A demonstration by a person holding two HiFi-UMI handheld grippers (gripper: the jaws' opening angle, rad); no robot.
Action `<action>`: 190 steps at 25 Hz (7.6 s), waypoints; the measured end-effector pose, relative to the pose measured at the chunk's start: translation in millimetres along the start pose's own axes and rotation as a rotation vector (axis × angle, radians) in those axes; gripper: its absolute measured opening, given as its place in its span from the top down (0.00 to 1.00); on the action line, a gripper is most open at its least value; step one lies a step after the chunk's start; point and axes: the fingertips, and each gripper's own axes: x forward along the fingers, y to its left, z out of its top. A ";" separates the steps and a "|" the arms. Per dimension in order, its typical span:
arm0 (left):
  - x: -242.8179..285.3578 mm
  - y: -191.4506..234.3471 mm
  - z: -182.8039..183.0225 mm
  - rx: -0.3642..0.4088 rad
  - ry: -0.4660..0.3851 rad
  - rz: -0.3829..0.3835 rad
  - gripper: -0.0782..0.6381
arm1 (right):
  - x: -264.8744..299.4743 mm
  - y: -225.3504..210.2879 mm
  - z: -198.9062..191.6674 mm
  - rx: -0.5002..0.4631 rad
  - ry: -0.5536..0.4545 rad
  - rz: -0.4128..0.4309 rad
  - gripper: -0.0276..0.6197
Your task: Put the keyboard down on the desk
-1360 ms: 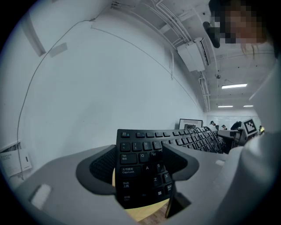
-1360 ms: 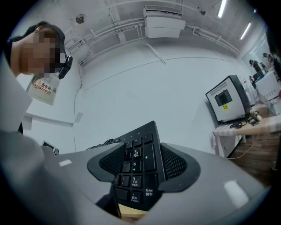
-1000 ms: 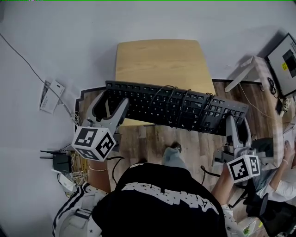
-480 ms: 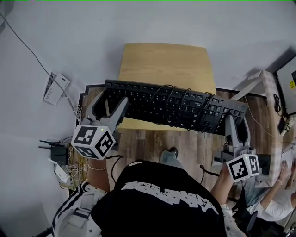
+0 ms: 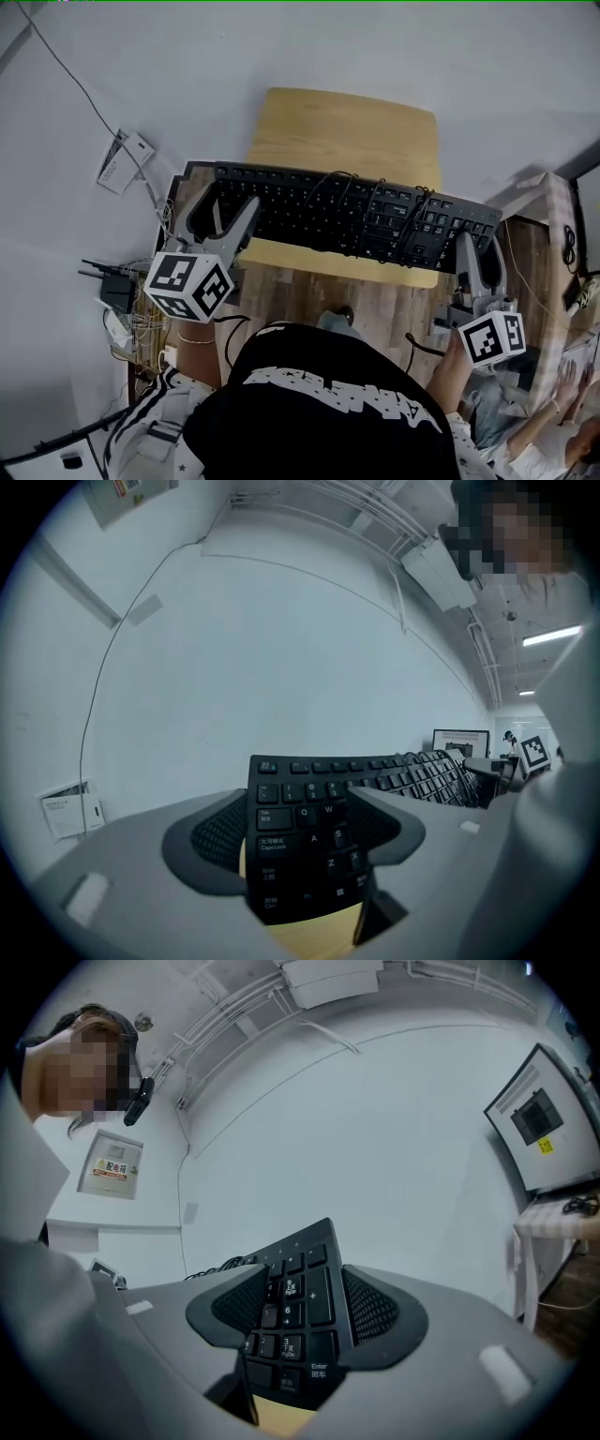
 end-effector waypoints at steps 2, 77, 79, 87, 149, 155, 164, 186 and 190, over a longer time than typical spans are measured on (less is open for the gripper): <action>6.4 1.9 2.4 0.002 0.004 -0.040 0.45 | -7.7 5.3 1.1 -0.005 -0.014 -0.037 0.56; -10.7 -0.6 -2.6 -0.016 -0.066 0.067 0.46 | 13.5 -5.8 -0.8 0.005 0.007 0.086 0.56; -11.0 -0.3 -1.7 -0.016 -0.058 0.067 0.46 | 14.1 -5.5 -0.7 0.008 0.011 0.085 0.56; -11.8 -0.7 0.7 -0.020 -0.046 0.076 0.47 | 14.3 -6.4 -1.5 0.025 0.028 0.085 0.56; -25.7 -0.4 2.9 -0.010 0.066 0.077 0.49 | 9.5 4.3 14.5 0.034 0.023 0.118 0.58; -24.1 -0.8 2.1 -0.008 0.069 0.078 0.49 | 11.4 1.0 11.1 0.043 0.033 0.117 0.58; -20.6 -1.6 1.7 -0.002 0.071 0.080 0.49 | 14.0 -4.3 6.5 0.053 0.038 0.110 0.58; -12.1 0.8 -4.3 -0.008 0.095 0.095 0.49 | 26.5 -19.5 -17.4 0.083 0.111 0.080 0.56; -11.4 1.2 -5.2 -0.004 0.105 0.105 0.49 | 29.8 -21.7 -23.1 0.079 0.139 0.078 0.56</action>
